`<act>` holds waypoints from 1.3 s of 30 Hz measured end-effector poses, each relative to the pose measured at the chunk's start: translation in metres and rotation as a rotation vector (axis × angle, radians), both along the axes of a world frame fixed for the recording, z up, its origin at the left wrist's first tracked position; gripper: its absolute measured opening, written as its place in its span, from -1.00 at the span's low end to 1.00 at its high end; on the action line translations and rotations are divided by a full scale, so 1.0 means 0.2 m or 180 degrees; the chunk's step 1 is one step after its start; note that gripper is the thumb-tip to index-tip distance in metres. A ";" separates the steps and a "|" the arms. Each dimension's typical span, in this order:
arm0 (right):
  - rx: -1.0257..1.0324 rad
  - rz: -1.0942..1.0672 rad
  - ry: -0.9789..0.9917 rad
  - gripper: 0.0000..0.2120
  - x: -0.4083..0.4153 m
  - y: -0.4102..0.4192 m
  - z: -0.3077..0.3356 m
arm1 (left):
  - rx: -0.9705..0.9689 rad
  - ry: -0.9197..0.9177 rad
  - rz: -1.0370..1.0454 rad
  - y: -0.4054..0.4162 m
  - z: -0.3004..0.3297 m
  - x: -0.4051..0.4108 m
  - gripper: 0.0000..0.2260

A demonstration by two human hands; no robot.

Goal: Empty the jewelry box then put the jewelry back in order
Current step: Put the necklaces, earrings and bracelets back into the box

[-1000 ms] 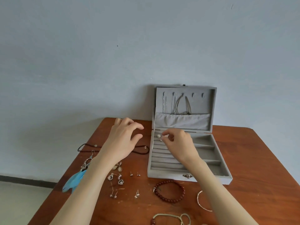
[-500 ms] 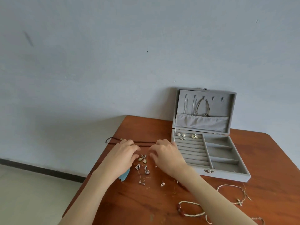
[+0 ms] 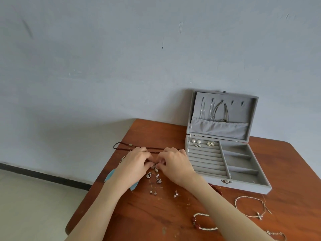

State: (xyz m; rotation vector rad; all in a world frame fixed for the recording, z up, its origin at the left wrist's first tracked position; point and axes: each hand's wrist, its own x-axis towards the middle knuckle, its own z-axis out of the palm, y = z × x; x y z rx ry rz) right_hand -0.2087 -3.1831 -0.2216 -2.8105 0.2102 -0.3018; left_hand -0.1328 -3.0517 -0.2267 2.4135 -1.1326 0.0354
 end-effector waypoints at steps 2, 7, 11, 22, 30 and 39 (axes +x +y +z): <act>0.0178 0.0052 -0.0033 -0.87 -0.01 0.00 0.01 | -0.0119 0.0128 -0.0004 0.01 0.01 0.00 -0.88; 0.1289 0.0017 -0.0375 -0.98 -0.03 -0.02 0.06 | -0.0664 0.0613 0.0169 0.01 0.06 -0.04 -0.94; 0.1490 0.0057 -0.0560 -0.91 -0.07 -0.05 0.11 | -0.0918 0.0791 0.0158 -0.02 0.11 -0.08 -0.94; 0.1754 -0.0213 -0.0869 -0.81 -0.29 -0.30 0.23 | -0.1330 0.0769 -0.0167 -0.24 0.22 -0.21 -0.89; 0.2172 -0.0644 -0.0918 -0.88 -0.45 -0.55 0.20 | -0.1042 0.0784 -0.0566 -0.49 0.24 -0.29 -0.88; 0.2127 -0.0600 -0.0013 -0.86 -0.50 -0.73 0.18 | -0.0021 0.1068 -0.0758 -0.63 0.24 -0.29 -0.87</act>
